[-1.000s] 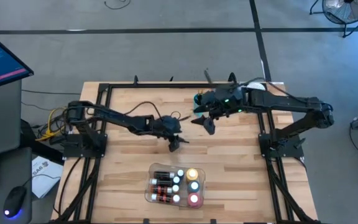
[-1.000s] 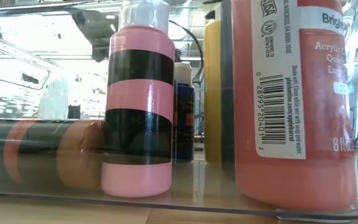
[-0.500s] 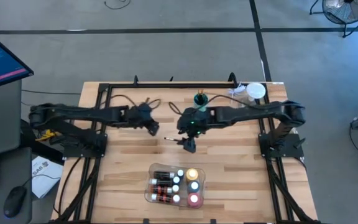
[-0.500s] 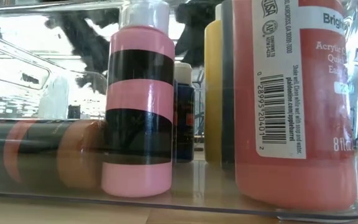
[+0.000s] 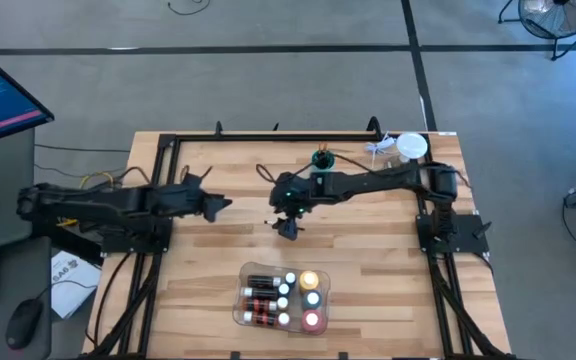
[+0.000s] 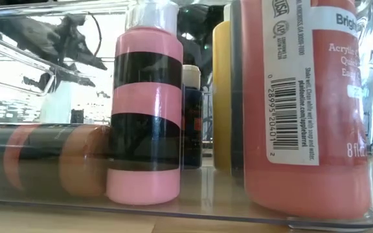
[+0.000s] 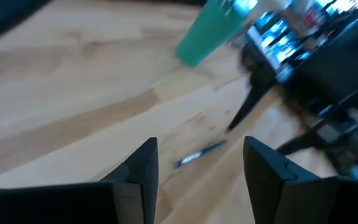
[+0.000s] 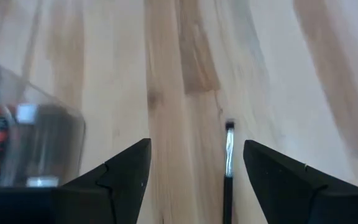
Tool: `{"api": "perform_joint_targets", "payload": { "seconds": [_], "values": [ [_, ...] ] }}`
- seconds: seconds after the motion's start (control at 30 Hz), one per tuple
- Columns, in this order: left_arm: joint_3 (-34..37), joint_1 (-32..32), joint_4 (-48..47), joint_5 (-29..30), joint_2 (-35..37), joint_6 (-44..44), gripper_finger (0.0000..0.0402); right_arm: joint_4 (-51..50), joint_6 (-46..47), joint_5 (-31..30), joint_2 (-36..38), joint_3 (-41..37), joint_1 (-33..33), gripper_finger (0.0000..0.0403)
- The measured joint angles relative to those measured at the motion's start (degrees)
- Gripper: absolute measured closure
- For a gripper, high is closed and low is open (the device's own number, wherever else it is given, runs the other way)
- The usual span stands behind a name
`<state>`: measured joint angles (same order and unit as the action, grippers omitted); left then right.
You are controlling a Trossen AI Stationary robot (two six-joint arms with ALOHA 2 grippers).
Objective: Pick & Place Paint Supplies
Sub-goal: Put the silver paint brush into the green cup
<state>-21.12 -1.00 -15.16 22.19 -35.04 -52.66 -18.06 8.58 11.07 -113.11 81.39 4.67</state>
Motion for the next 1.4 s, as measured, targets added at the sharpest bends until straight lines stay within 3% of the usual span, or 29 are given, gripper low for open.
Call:
{"api": "perform_joint_targets", "payload": {
  "seconds": [0.17, 0.5, 0.7, 0.77, 1.07, 1.4],
  "values": [
    [0.0, 2.5, 2.8, 2.0, 1.9, 3.7, 0.0261, 1.2, 0.0, 0.0, -3.8, 1.6, -0.6, 0.0154],
    [0.0, 8.9, 15.1, 0.9, -0.6, 16.3, 0.0261, 7.5, -0.1, -0.5, -4.6, 1.6, 0.3, 0.0154],
    [0.0, 10.1, 16.6, -12.8, -4.3, 19.2, 0.0261, 7.3, 0.0, -0.5, -4.6, 1.6, 0.4, 0.0154],
    [0.0, 11.0, 16.4, -14.2, -6.0, 18.8, 0.0261, 7.2, 0.0, -0.5, -4.6, 1.6, 0.3, 0.0154],
    [0.0, 11.9, 26.3, -8.4, -8.6, 17.7, 0.0261, 8.5, -1.3, -0.7, -5.4, 1.5, 0.2, 0.0154],
    [0.0, 13.3, 31.1, -8.6, -8.4, 18.0, 0.0261, 8.9, -2.6, -5.1, -8.9, 1.5, -0.1, 0.0154]
  ]
}}
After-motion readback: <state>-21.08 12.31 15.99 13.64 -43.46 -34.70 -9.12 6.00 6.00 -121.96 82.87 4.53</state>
